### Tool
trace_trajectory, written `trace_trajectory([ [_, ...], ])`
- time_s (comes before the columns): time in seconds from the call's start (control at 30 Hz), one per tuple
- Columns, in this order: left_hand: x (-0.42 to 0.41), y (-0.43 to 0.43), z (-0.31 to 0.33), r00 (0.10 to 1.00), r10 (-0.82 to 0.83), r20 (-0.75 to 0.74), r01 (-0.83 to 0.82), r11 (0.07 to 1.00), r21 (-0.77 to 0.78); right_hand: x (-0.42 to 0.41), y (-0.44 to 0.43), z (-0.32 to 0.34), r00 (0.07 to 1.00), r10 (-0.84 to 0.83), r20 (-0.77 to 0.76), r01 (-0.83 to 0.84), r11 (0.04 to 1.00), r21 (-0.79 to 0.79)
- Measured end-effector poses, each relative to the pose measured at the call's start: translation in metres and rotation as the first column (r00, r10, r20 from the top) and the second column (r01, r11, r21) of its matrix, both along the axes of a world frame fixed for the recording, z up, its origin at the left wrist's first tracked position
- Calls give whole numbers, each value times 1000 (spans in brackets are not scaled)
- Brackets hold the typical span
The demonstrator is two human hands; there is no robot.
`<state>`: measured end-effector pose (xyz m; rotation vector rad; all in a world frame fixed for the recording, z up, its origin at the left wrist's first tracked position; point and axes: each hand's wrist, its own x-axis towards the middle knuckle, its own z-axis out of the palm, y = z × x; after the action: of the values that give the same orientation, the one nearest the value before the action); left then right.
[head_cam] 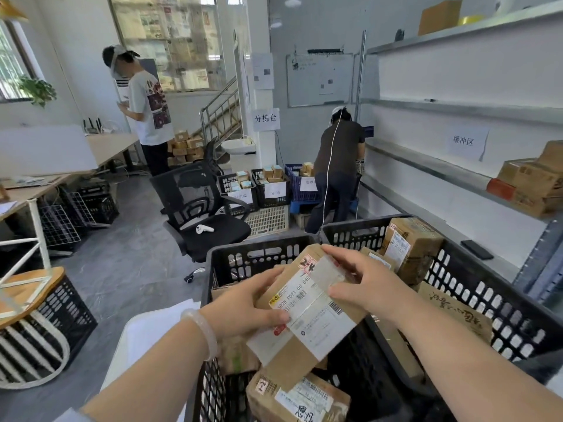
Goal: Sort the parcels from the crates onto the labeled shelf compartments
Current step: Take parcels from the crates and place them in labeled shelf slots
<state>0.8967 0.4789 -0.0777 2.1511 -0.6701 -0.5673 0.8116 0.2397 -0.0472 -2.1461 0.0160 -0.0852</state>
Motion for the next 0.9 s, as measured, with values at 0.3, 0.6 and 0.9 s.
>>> trace_trajectory([
  [0.3, -14, -18, -11, 990, 128, -67, -141, 954, -264, -26, -6, 3, 935, -325, 141, 308, 943, 126],
  [0.6, -41, -91, -3, 989, 43, -140, -105, 874, -475, -84, -16, -23, 830, -553, 68, 467, 758, 456],
  [0.9, -107, -186, 5, 953, -288, -93, 227, 884, -409, -200, -78, -11, 645, -756, 110, 679, 633, 372],
])
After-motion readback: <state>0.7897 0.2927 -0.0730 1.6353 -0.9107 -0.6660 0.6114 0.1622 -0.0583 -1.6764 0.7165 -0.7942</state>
